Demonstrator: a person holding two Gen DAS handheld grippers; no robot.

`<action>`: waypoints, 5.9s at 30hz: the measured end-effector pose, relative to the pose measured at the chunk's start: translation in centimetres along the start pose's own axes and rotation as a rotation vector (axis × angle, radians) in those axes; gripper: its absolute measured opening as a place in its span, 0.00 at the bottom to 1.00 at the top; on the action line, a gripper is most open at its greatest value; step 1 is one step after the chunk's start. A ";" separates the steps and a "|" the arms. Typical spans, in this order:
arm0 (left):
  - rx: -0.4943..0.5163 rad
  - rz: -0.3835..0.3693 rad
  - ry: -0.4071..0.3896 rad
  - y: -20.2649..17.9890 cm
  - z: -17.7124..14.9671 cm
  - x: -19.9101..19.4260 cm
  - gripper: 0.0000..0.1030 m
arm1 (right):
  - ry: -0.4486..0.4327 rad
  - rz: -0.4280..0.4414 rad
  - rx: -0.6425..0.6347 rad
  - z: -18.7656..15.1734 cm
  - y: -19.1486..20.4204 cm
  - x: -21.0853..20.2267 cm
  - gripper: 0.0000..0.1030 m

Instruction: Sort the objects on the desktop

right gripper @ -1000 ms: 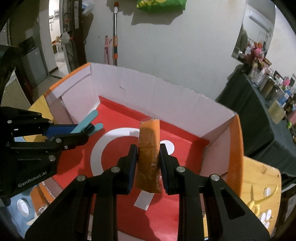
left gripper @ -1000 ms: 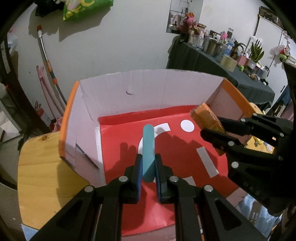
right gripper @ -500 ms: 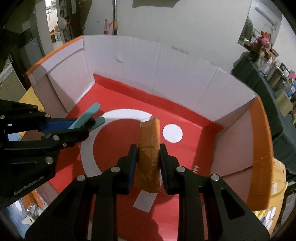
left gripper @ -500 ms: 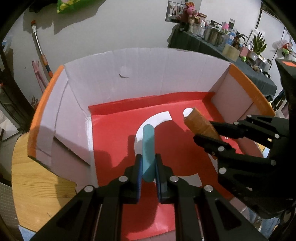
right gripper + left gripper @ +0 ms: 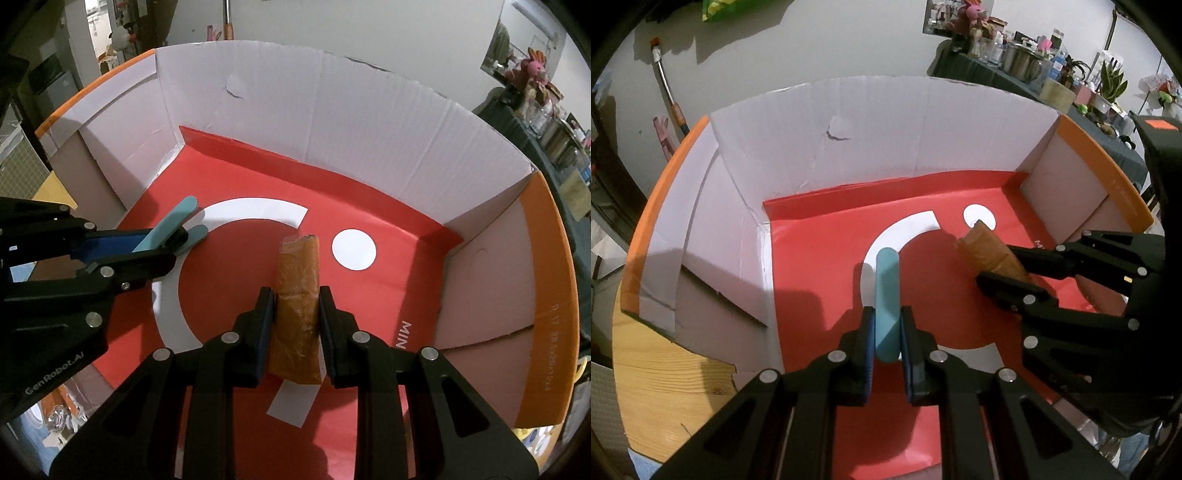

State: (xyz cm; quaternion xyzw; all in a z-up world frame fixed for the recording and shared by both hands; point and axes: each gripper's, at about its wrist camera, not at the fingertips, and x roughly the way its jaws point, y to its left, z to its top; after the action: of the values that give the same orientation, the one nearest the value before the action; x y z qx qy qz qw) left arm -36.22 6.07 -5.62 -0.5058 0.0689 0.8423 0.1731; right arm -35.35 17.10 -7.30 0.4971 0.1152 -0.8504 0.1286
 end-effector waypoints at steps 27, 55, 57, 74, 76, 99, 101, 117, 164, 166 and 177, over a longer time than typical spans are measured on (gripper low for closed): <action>0.037 0.072 -0.016 -0.7 -0.1 -0.6 0.66 | 0.007 -0.030 0.012 -0.5 0.1 -0.7 0.23; 0.028 0.201 -0.124 -0.5 -2.9 -9.5 0.86 | -0.115 -0.061 0.051 -1.6 -0.1 -9.7 0.24; 0.033 0.204 -0.132 -0.5 -3.4 -10.2 0.87 | -0.126 -0.059 0.052 -2.1 0.0 -10.4 0.24; 0.070 0.213 -0.186 -1.0 -9.0 -15.4 0.88 | -0.203 -0.044 0.065 -8.1 -0.1 -16.3 0.24; 0.074 0.215 -0.188 -1.0 -9.7 -15.8 0.88 | -0.211 -0.048 0.066 -8.8 -0.1 -16.9 0.24; 0.101 0.211 -0.159 0.6 -20.6 -14.6 0.94 | -0.228 -0.011 0.086 -19.9 0.6 -19.3 0.24; 0.103 0.220 -0.156 0.9 -21.2 -14.2 0.94 | -0.228 -0.013 0.083 -20.7 0.8 -19.1 0.24; 0.089 0.185 -0.103 1.8 -22.5 -11.1 0.63 | -0.194 0.045 0.133 -24.0 0.7 -16.7 0.23; 0.115 0.133 -0.107 1.1 -22.6 -11.2 0.13 | -0.116 0.087 0.129 -23.8 1.7 -13.3 0.12; 0.133 0.157 -0.109 0.8 -22.6 -11.2 0.17 | -0.116 0.088 0.129 -23.8 1.7 -13.3 0.12; 0.213 0.075 -0.167 -2.2 -23.1 -12.9 0.44 | -0.120 0.094 0.124 -24.0 1.7 -13.4 0.12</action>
State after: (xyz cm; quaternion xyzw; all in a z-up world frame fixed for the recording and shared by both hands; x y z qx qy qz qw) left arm -10.76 -1.48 -5.21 -0.4099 0.1623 0.8751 0.1996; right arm -8.89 24.71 -7.20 0.4571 0.0313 -0.8771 0.1440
